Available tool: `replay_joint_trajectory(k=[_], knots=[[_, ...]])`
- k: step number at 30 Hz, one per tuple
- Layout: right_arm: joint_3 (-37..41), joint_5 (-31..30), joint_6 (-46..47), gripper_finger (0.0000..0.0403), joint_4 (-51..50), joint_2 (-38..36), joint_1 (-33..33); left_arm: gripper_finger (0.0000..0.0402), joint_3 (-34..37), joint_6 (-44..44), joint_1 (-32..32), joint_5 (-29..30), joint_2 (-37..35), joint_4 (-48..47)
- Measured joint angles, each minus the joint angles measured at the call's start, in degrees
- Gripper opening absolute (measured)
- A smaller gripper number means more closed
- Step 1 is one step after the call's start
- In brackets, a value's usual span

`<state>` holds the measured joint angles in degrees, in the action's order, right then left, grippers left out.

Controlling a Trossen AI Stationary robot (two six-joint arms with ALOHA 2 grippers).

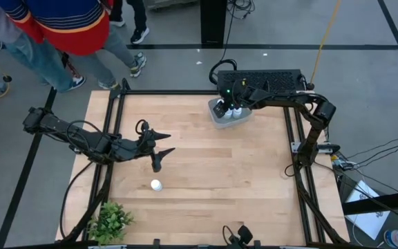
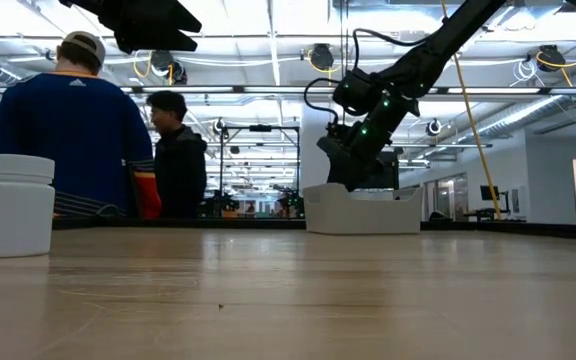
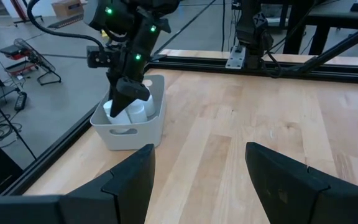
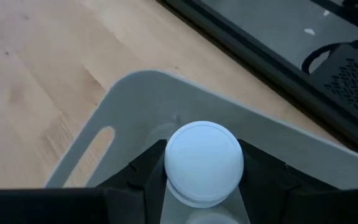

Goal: Pick and place pill bottles into a basket
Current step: Put the white medicine bottle into the gray bin

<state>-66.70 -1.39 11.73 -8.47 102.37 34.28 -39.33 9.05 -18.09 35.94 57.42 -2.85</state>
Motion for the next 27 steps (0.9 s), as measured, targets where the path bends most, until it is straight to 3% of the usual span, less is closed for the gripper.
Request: replay_joint_trajectory(k=[17,27], knots=[[-0.1,-0.1,-0.6,0.0153,4.0,3.5,-0.2,0.0257,0.0,0.0,0.0,0.0,0.0,0.0],[0.0,0.3,-2.6,0.0197,3.7,3.6,-0.3,0.0257,0.0,0.1,0.0,0.0,0.0,0.0]])
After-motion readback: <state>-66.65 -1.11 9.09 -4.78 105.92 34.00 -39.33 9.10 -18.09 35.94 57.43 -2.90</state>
